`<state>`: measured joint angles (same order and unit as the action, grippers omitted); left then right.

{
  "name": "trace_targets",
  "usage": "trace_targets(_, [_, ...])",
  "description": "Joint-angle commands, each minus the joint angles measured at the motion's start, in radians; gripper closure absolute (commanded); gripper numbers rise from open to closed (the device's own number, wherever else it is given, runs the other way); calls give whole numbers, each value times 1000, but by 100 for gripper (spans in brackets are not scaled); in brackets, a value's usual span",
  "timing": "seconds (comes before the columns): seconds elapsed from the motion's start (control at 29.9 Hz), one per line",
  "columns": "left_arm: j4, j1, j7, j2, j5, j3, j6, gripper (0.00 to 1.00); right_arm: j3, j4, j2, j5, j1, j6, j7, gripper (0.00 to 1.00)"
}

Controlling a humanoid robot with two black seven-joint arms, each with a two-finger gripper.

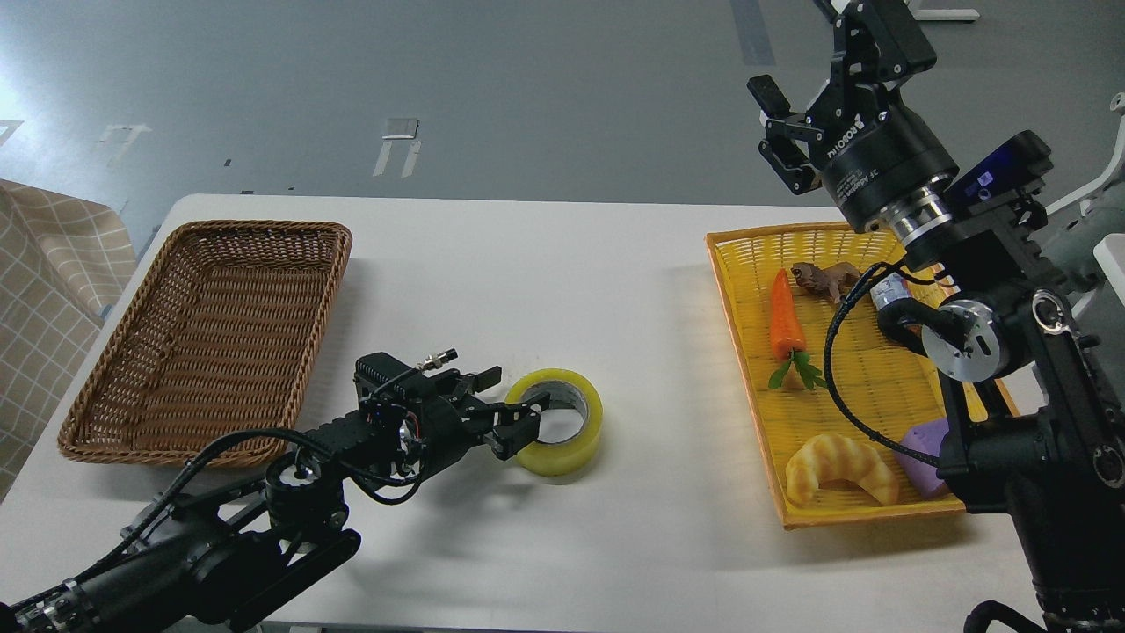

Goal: Place and transfer tape with both arms
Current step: 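Grasp the tape roll rim with the left gripper and lift it, then carry the tape roll over the wicker basket and lower it in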

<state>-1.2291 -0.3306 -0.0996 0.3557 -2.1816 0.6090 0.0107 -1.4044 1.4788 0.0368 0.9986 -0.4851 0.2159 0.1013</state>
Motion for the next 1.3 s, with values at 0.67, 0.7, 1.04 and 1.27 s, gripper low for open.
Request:
trace_targets(0.67, [-4, -64, -3, 11, 0, 5, -3, 100, 2, -3, 0, 2, 19, -21, 0, 0])
trace_targets(0.7, [-4, -70, -3, 17, 0, 5, -3, 100, 1, -3, 0, 2, 19, -21, 0, 0])
trace_targets(1.04, [-9, -241, -28, 124, 0, 3, 0, 100, 1, -9, -2, 3, 19, -23, -2, 0])
trace_targets(1.27, [49, -349, -80, 252, 0, 1, 5, 100, -1, -21, -2, 0, 17, -38, -2, 0])
